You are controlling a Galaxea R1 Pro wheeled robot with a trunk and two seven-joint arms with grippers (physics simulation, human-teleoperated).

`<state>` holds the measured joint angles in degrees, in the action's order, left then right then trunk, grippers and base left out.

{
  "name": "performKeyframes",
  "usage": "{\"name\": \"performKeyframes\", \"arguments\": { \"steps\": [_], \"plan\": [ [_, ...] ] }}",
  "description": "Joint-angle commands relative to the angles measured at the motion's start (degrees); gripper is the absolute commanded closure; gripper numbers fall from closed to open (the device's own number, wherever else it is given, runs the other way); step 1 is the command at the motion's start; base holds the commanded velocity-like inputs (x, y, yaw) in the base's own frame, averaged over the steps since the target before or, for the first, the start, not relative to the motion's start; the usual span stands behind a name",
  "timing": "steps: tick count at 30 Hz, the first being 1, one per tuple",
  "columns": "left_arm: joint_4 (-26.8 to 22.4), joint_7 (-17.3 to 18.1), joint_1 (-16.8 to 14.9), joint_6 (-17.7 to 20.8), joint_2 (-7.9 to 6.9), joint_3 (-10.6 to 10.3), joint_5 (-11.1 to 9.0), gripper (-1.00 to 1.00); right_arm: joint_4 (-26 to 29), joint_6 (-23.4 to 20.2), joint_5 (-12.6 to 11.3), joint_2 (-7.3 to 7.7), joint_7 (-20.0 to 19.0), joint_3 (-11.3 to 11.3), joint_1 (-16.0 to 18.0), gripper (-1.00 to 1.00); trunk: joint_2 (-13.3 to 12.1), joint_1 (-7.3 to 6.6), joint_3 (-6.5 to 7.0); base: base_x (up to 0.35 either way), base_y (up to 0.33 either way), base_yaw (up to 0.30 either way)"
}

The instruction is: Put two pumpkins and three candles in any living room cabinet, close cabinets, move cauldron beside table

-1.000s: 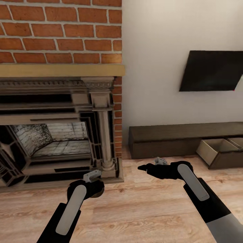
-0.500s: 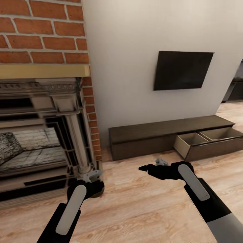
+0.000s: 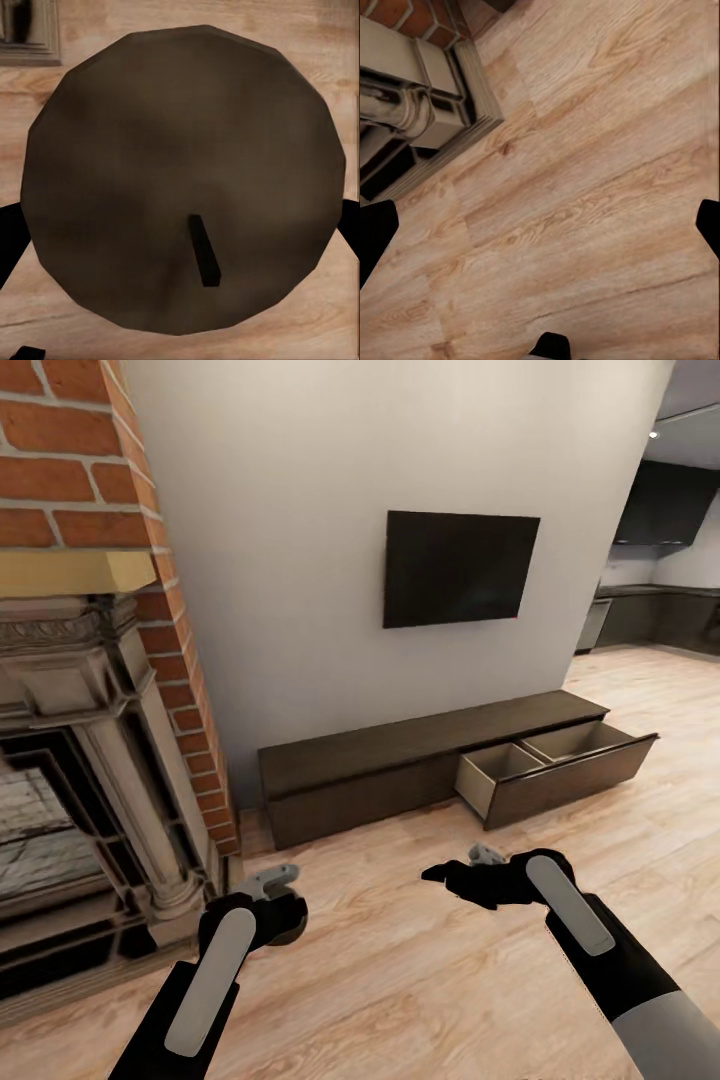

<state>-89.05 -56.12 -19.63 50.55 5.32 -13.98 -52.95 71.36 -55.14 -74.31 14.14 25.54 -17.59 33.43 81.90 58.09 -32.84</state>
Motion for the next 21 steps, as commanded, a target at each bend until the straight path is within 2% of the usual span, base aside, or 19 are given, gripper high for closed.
{"name": "performKeyframes", "arguments": {
  "steps": [1,5,7,10,14,17,19,21],
  "plan": [
    [-0.1,-0.9,-0.1,0.1,0.02,0.0,-0.4,1.00,-0.4,0.1,-0.6,0.25,0.7,-0.2,0.1,-1.00,0.0,0.01,-0.06,0.141,-0.258,-0.290],
    [-0.1,-4.8,-0.1,0.1,0.05,-0.1,-0.8,1.00,-3.3,0.2,-0.3,0.55,0.8,-0.3,0.1,-1.00,0.0,0.01,-0.06,0.150,-0.258,-0.290],
    [0.0,-7.0,-0.1,0.1,0.09,-0.1,-0.9,1.00,-6.3,1.5,0.8,0.60,0.6,-0.3,0.0,-1.00,0.0,0.01,-0.06,0.157,-0.258,-0.290],
    [0.0,-8.2,-0.1,0.1,0.12,-0.2,-1.0,1.00,-9.4,6.1,4.4,0.62,0.4,-0.4,-0.1,-1.00,0.0,0.01,-0.06,0.160,-0.258,-0.290],
    [0.0,-8.5,-0.1,0.1,0.12,-0.2,-1.0,1.00,-11.4,11.3,8.0,0.58,0.5,-0.5,-0.3,-1.00,0.0,0.01,-0.06,0.163,-0.258,-0.290],
    [0.0,-8.6,-0.1,0.1,0.12,-0.2,-1.0,1.00,-14.7,19.1,11.3,0.62,0.4,-0.6,-0.6,-1.00,0.0,0.01,-0.06,0.170,-0.258,-0.290],
    [0.0,-8.6,-0.1,0.1,0.12,-0.3,-1.0,1.00,-18.3,24.0,12.4,0.62,0.2,-0.7,-0.6,-1.00,0.0,0.01,-0.06,0.189,-0.258,-0.290],
    [0.0,-8.6,-0.1,0.1,0.12,-0.3,-1.0,1.00,-20.7,26.9,12.7,0.58,0.0,-0.8,-0.6,-1.00,0.0,0.01,-0.06,0.199,-0.258,-0.290]
  ]
}}
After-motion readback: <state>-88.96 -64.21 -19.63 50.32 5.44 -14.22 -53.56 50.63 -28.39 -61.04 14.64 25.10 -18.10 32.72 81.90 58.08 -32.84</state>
